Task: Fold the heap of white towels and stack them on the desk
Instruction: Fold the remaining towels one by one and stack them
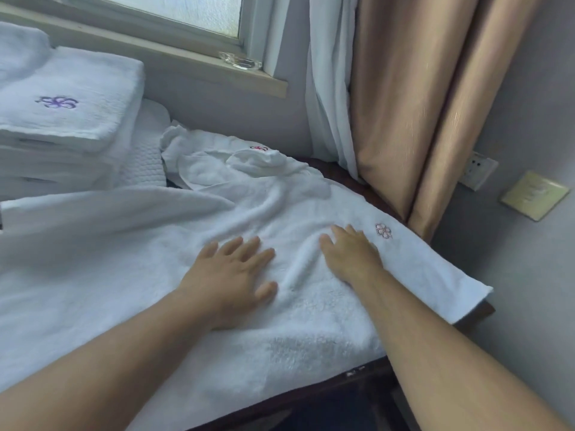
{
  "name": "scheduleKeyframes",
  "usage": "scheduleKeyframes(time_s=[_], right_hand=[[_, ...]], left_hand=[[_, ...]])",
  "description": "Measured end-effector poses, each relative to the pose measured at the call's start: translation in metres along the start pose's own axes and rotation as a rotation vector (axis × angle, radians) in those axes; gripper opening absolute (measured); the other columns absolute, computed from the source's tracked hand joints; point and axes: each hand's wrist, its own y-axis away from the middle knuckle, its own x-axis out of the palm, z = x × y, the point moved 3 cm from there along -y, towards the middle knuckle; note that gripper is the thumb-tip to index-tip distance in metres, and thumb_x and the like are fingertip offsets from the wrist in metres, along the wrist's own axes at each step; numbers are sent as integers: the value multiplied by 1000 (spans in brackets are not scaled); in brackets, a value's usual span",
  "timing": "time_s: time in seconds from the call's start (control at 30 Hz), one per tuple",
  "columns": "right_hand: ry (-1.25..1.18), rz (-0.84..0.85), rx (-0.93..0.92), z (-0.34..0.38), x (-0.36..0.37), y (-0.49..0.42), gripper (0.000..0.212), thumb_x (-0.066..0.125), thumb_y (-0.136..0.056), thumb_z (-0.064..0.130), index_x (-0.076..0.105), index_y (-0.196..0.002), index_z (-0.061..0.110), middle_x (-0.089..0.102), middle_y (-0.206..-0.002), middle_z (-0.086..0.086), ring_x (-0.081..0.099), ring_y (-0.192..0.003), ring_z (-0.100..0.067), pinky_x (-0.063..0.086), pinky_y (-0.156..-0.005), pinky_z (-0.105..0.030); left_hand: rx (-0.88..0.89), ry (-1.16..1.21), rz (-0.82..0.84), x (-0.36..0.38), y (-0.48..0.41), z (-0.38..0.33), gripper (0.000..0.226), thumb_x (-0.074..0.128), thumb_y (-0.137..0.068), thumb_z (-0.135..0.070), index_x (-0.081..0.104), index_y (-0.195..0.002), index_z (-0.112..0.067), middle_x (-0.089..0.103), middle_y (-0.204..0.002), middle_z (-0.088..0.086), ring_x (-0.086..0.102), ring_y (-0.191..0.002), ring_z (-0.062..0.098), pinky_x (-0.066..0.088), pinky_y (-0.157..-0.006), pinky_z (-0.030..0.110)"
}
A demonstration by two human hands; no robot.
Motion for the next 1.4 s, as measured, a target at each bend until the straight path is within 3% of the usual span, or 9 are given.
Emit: scheduleKeyframes(time_s=[0.1, 0.17, 0.37, 0.5, 0.6, 0.87, 1.0, 1.2, 1.4], right_hand=[[148, -150, 85, 13, -5, 2, 44, 32, -94, 44, 66, -106, 19, 67, -115, -8, 56, -95, -29, 34, -83, -41], [244, -202, 107, 16, -13, -3, 34, 38, -90, 39, 67, -98, 21, 67, -112, -6, 56, -99, -29, 30, -89, -44], [177, -118, 193, -7, -7, -22, 60, 28, -96, 53, 51, -133, 12, 46, -140, -15, 39, -129, -36, 32, -109, -51], [96, -233, 89, -8, -4, -32, 53, 29, -99, 50, 66, -106, 12, 67, -112, -13, 59, -105, -34, 42, -84, -40], [70, -370, 111, -30, -27, -53, 37, 33, -100, 32, 64, -95, 12, 68, -107, -10, 55, -105, -33, 36, -88, -41], [176, -76, 241, -42, -22, -96, 70, 20, -97, 60, 62, -130, 15, 64, -128, -6, 56, -118, -27, 21, -112, -52], [160, 177, 404, -40, -14, -109, 86, 11, -93, 71, 24, -159, 17, 23, -166, -8, 13, -153, -38, -2, -119, -62], [269, -102, 215, 3, -3, -98, 56, 32, -91, 56, 61, -125, 21, 67, -119, -8, 56, -118, -32, 32, -104, -51], [155, 82, 420, -21, -13, -127, 94, 25, -80, 73, 19, -159, 23, 58, -137, -8, 46, -132, -37, 27, -114, -54]], left_hand=[[-80, 16, -115, -24, -9, 10, 45, 24, -97, -57, 55, -124, -38, 54, -138, -8, 49, -125, 17, 38, -97, 41], [-117, 70, -276, -37, -23, 17, 33, 33, -98, -48, 60, -113, -35, 63, -120, -6, 56, -111, 19, 37, -87, 37], [-88, 58, -193, -5, -42, 45, 60, 28, -93, -60, 26, -151, -46, 26, -163, -2, 18, -150, 19, 18, -118, 41], [-115, 33, -205, 3, -48, 52, 72, 13, -84, -66, 21, -152, -47, 24, -164, -7, 19, -150, 18, 18, -118, 41], [-131, 30, -199, 6, -51, 53, 73, 11, -83, -67, 20, -153, -48, 22, -165, -7, 17, -151, 17, 17, -119, 41], [-134, 15, -177, 5, -51, 51, 73, 8, -84, -67, 13, -154, -47, 16, -167, -7, 12, -152, 16, 14, -121, 40], [-128, 19, -175, 4, -50, 49, 73, 7, -84, -66, 11, -154, -48, 13, -167, -5, 10, -153, 17, 12, -121, 39], [-133, 31, -168, 2, -50, 47, 76, 4, -82, -66, 7, -155, -46, 8, -168, -5, 5, -153, 16, 8, -122, 38], [-119, 15, -162, 2, -47, 46, 76, 2, -82, -66, 5, -156, -47, 6, -169, -3, 4, -154, 17, 6, -122, 38]])
